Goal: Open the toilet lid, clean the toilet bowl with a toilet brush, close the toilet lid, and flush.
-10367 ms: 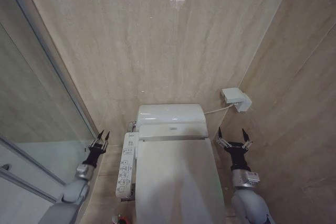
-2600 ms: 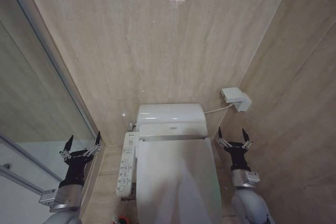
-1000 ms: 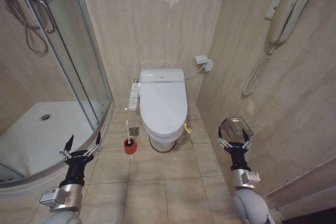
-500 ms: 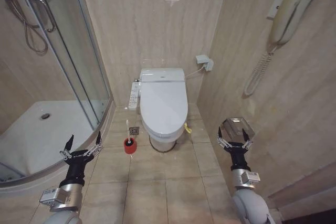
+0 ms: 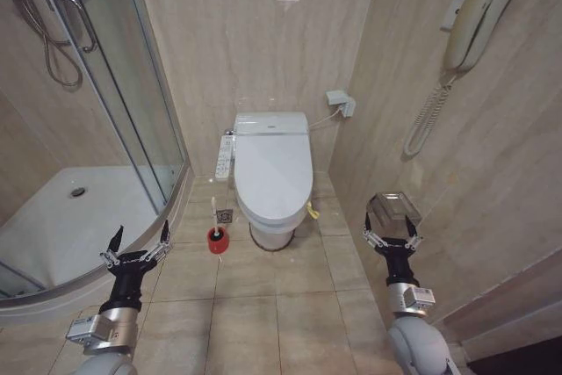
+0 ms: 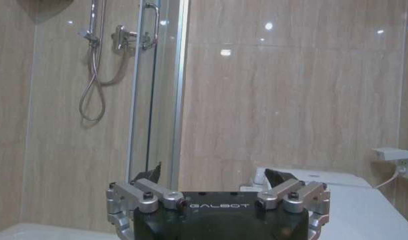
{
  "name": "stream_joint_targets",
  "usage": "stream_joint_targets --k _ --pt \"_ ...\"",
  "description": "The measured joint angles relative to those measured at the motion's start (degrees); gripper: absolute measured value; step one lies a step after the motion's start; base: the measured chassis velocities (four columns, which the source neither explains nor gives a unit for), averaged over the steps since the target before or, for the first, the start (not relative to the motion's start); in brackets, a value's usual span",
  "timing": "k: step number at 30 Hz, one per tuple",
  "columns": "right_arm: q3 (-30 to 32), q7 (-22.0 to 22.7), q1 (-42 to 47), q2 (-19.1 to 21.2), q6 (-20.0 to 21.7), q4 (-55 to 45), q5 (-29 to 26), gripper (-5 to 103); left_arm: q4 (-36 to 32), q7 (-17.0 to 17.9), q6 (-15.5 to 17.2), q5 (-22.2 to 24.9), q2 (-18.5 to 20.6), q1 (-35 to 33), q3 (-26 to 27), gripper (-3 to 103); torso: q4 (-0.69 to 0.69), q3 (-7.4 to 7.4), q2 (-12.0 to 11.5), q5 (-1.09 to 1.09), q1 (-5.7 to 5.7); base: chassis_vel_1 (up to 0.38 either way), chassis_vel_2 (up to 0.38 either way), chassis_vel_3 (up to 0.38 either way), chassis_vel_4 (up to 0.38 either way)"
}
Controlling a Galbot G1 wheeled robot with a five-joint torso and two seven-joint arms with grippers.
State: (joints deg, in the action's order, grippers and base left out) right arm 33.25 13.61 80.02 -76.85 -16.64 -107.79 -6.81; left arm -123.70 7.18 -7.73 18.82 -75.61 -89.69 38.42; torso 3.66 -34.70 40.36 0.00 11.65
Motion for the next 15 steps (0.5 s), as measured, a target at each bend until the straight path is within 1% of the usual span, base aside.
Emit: stream_joint_targets --k 15 --pt "0.0 0.0 0.01 0.0 0.0 0.0 0.0 100 0.0 0.0 0.0 0.0 0.0 -0.02 0.0 100 0.01 0.01 0.0 0.0 -0.03 0.0 0.0 0.0 0.0"
